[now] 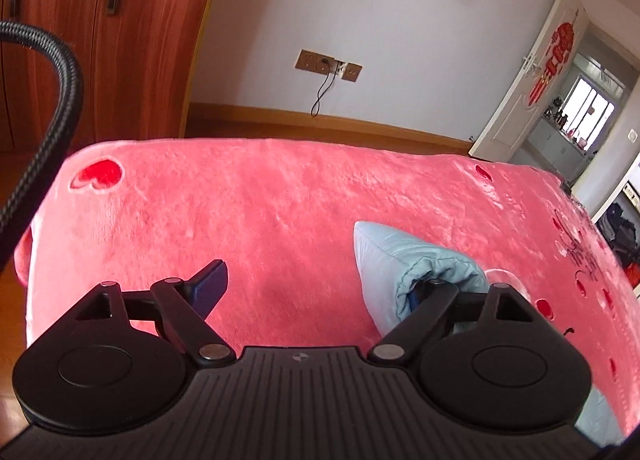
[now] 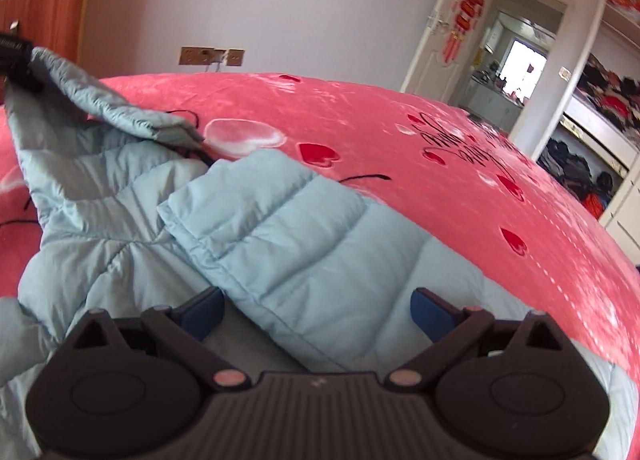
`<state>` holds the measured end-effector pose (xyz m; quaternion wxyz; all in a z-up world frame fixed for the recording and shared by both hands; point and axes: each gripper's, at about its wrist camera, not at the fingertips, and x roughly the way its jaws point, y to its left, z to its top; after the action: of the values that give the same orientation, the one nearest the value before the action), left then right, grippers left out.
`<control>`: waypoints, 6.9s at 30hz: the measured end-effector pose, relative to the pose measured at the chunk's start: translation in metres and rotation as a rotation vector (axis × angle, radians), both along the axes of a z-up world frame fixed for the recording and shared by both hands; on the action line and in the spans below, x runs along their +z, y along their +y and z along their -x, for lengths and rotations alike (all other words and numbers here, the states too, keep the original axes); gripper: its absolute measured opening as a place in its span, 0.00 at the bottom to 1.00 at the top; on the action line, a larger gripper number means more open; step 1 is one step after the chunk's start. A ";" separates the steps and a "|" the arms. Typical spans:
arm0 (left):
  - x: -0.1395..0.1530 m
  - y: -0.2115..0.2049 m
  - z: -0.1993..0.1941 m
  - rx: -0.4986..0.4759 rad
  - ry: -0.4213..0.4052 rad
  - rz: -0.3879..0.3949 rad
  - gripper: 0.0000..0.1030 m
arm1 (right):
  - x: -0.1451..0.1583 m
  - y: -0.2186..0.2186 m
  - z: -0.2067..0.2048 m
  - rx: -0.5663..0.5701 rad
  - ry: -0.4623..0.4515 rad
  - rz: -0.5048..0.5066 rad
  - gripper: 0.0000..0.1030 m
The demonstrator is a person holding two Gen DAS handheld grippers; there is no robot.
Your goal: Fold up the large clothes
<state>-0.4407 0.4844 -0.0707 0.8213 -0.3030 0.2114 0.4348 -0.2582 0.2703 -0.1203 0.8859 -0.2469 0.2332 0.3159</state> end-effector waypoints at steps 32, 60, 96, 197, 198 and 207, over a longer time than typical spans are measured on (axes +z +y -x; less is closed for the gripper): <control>0.002 -0.006 0.010 0.091 0.252 -0.207 1.00 | 0.095 -0.346 -0.021 -1.046 -0.118 -0.319 0.01; 0.013 0.069 0.139 0.152 -0.084 0.326 1.00 | 0.063 -0.407 0.165 -1.098 -0.062 -0.484 0.83; 0.122 -0.172 0.151 -0.435 -0.092 -0.261 1.00 | -0.012 -0.376 0.205 -0.716 0.402 -0.617 0.97; -0.030 -0.224 -0.045 -0.855 -0.015 -0.356 1.00 | 0.046 -0.486 0.071 -1.066 0.175 -0.996 0.83; -0.030 -0.225 -0.048 -0.853 -0.014 -0.358 1.00 | 0.044 -0.488 0.067 -1.074 0.177 -0.999 0.83; -0.033 -0.219 -0.062 -0.788 0.036 -0.315 1.00 | 0.038 -0.490 0.038 -1.087 0.199 -0.924 0.83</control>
<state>-0.3784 0.2654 -0.1035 0.9571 -0.0622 0.2563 0.1196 -0.2963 -0.2195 -0.0823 0.9063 0.3342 0.2453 -0.0821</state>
